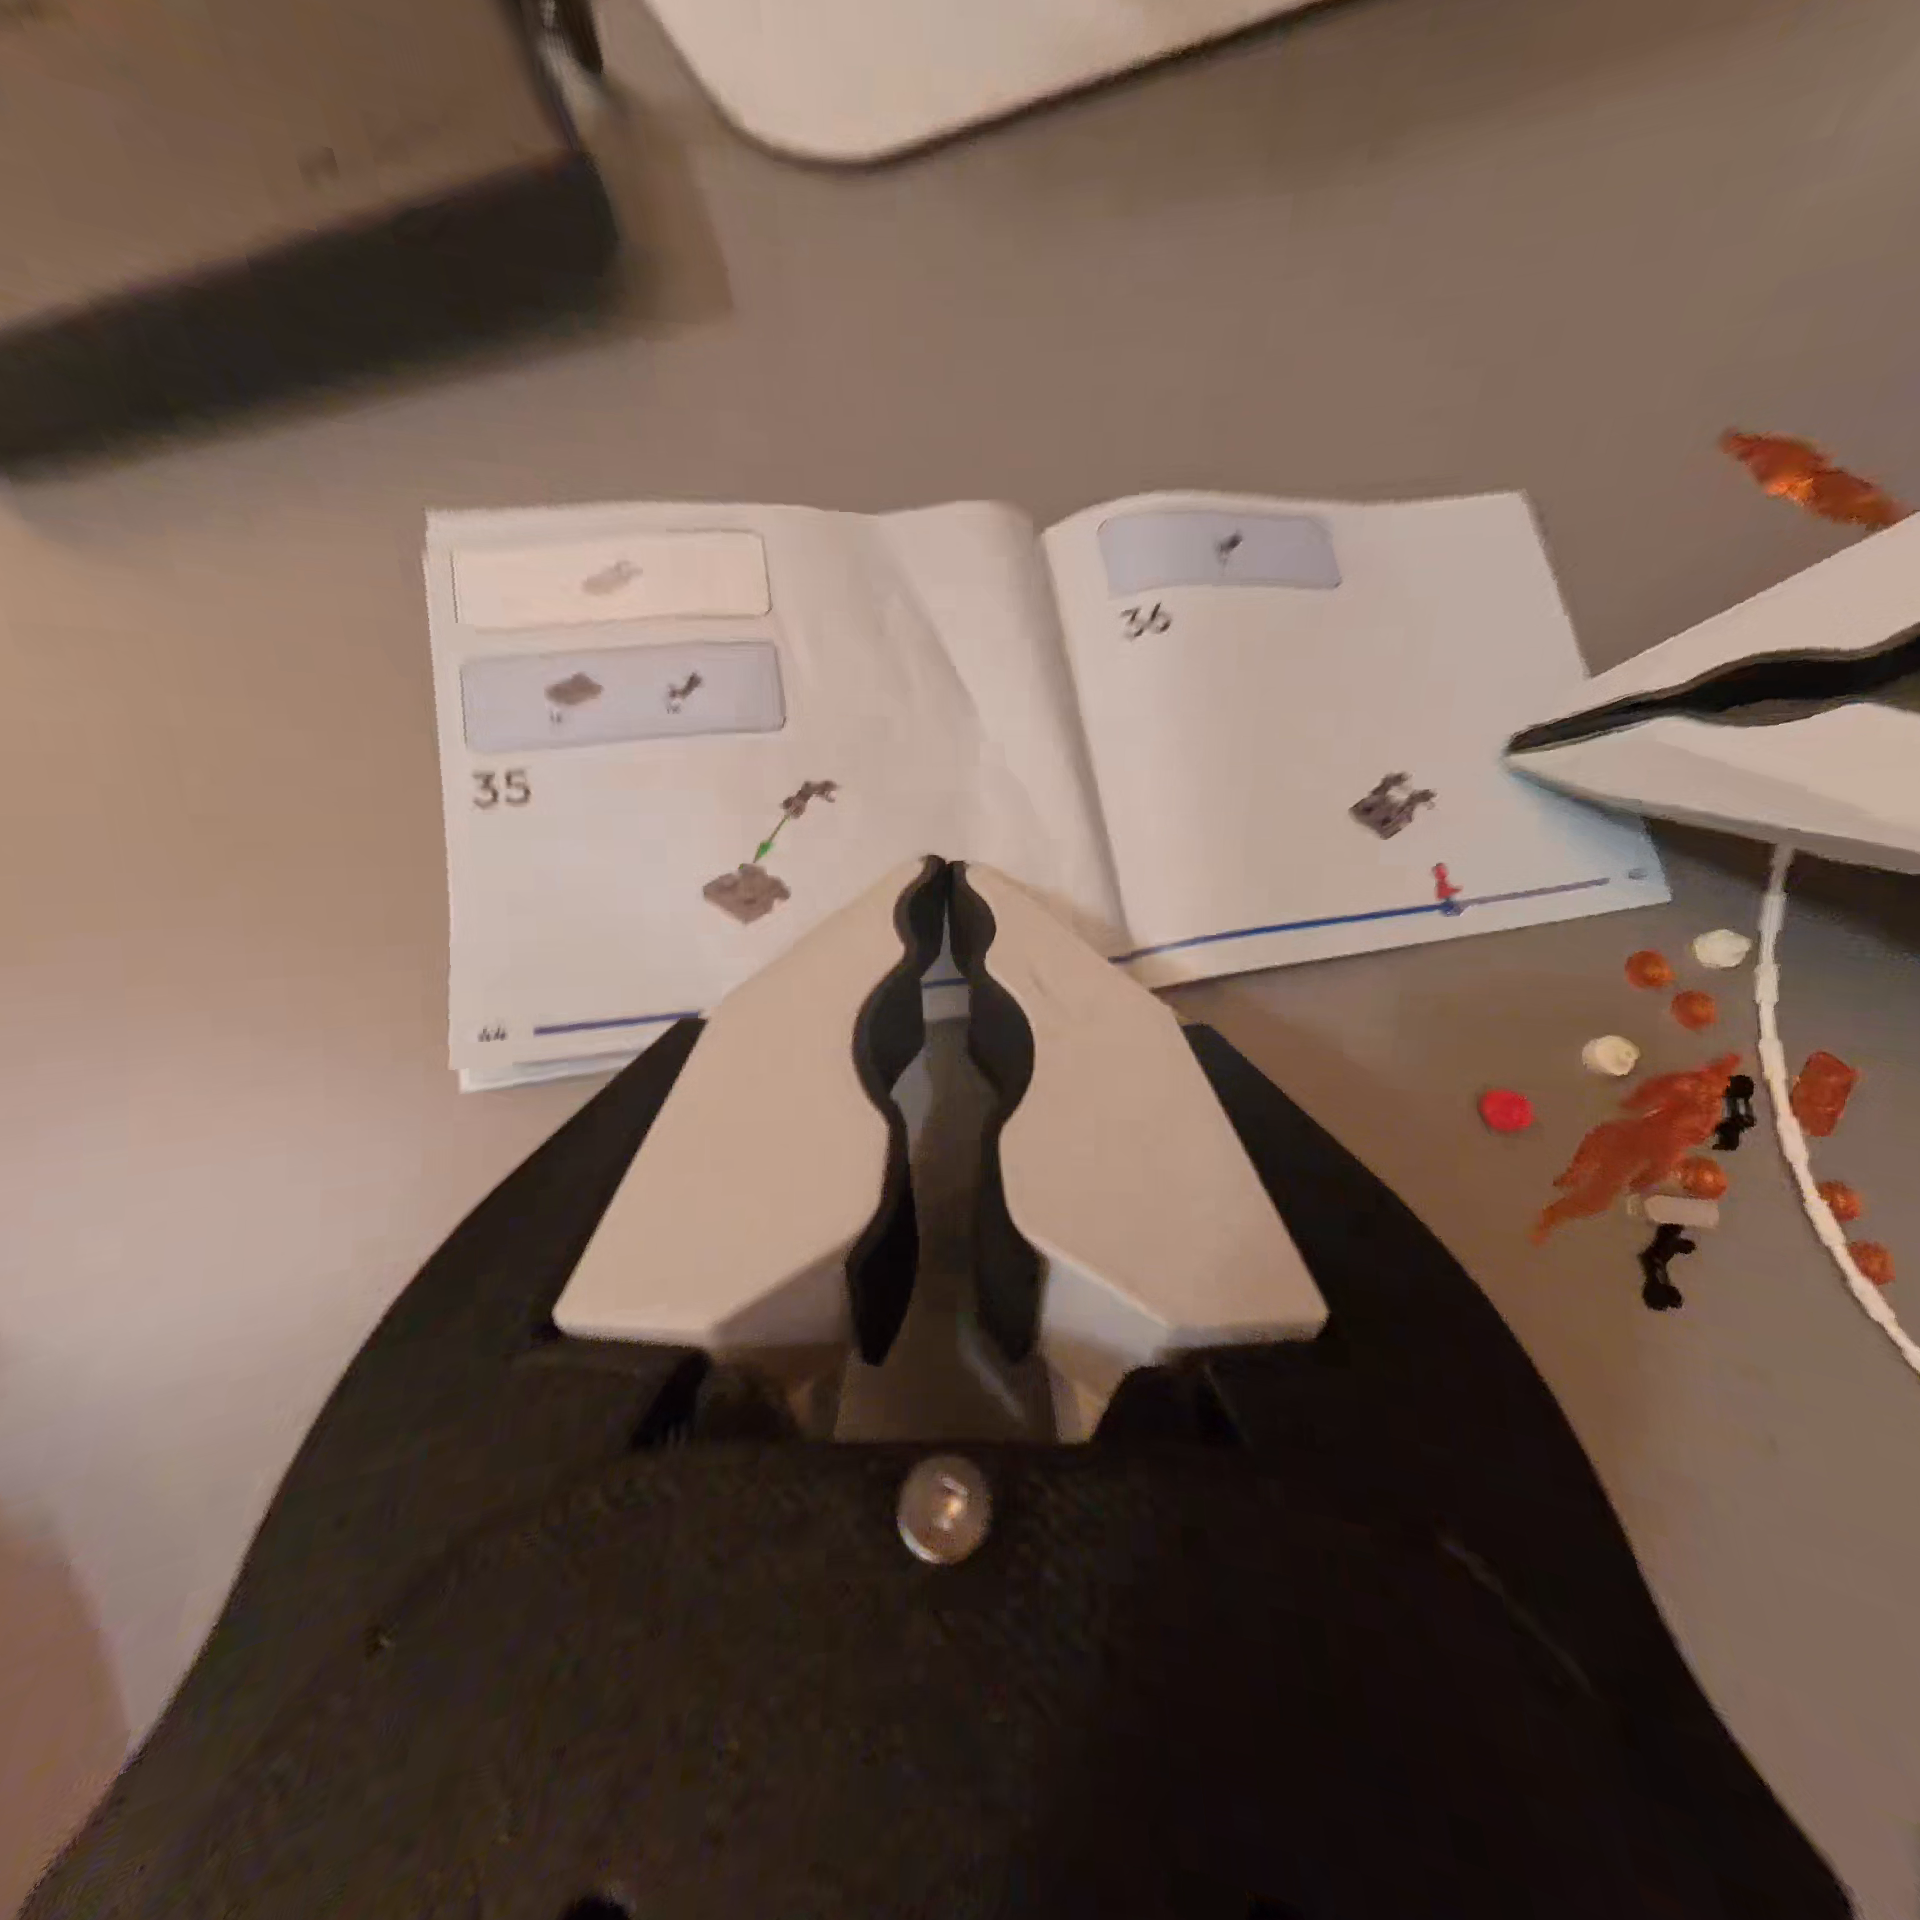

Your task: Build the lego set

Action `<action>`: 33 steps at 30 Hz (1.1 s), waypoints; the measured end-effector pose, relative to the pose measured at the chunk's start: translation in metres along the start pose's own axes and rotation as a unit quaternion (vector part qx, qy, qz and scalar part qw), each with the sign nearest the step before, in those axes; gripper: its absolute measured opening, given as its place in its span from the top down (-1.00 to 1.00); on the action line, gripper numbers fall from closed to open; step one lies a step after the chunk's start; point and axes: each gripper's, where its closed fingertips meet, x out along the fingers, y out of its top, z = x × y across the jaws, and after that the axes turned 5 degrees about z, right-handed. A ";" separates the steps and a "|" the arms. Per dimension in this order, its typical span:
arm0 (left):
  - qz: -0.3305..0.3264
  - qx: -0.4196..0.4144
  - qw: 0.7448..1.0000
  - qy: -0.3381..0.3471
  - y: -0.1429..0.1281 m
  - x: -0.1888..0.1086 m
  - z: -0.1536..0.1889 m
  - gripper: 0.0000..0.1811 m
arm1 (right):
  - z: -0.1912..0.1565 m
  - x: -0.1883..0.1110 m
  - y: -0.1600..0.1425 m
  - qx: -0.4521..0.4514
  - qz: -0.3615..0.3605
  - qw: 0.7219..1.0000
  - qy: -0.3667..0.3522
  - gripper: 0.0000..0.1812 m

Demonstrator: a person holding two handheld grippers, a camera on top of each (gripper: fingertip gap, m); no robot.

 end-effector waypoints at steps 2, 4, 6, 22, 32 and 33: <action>-0.009 -0.019 1.000 -0.004 -0.003 -0.002 -0.003 0.99 | 0.002 -0.002 -0.002 0.002 -0.003 1.000 0.001 1.00; -0.024 -0.024 0.999 -0.009 -0.006 -0.006 -0.002 0.99 | 0.006 -0.003 -0.004 0.001 -0.007 1.000 -0.005 1.00; -0.043 -0.024 0.999 -0.012 -0.011 -0.010 0.001 0.99 | 0.011 -0.004 -0.006 -0.004 -0.011 1.000 -0.017 1.00; 0.063 0.015 0.997 -0.031 0.024 -0.035 0.019 1.00 | 0.008 -0.013 0.036 -0.047 0.087 0.992 -0.076 1.00; -0.030 0.012 0.999 0.032 -0.007 -0.011 -0.033 0.98 | -0.002 0.011 0.009 0.022 0.013 0.999 -0.025 1.00; -0.037 0.006 0.999 0.027 -0.008 -0.012 -0.032 0.98 | -0.002 0.011 0.008 0.037 0.014 0.999 -0.017 1.00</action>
